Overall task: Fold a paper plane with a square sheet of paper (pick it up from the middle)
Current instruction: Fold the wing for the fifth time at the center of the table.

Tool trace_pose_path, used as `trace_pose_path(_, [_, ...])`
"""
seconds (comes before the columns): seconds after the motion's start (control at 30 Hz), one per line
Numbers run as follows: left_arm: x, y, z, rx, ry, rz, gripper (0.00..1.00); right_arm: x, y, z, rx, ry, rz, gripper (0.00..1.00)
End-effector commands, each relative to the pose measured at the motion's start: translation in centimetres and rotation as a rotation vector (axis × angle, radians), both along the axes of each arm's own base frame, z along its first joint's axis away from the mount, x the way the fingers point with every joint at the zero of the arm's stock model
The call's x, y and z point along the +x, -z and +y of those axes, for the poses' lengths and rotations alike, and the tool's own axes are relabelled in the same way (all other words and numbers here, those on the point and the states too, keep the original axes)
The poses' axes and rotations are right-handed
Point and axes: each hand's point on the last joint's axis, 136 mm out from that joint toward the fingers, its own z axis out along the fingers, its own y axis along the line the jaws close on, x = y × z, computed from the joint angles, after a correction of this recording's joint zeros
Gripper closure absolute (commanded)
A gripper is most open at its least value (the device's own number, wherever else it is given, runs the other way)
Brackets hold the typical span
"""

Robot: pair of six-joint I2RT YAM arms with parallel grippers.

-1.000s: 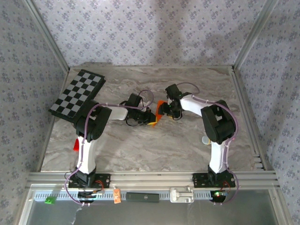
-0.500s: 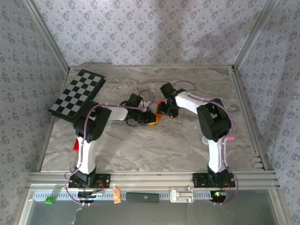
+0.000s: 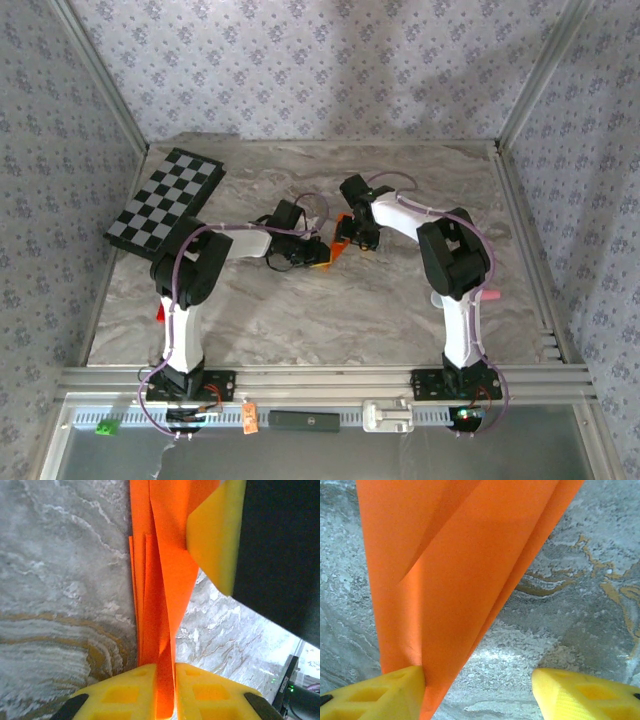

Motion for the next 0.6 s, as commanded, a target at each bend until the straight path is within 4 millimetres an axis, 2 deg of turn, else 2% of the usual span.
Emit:
trace_pose_path(0.0, [-0.6,-1.0,0.3,0.022,0.017,-0.03,0.84,-2.4,6.0,-1.3,-0.085,0.019,0.132,0.37])
trace_pose_path(0.3, [-1.4,-1.2,0.1,0.051,0.051,-0.067,0.81,-2.5,6.2,-1.4,-0.095,0.022,0.156,0.37])
trace_pose_path(0.57, [-2.2,-0.2,0.5,0.108,0.081,-0.076,0.81,-2.6,6.5,-1.4,-0.099,0.038,0.177,0.38])
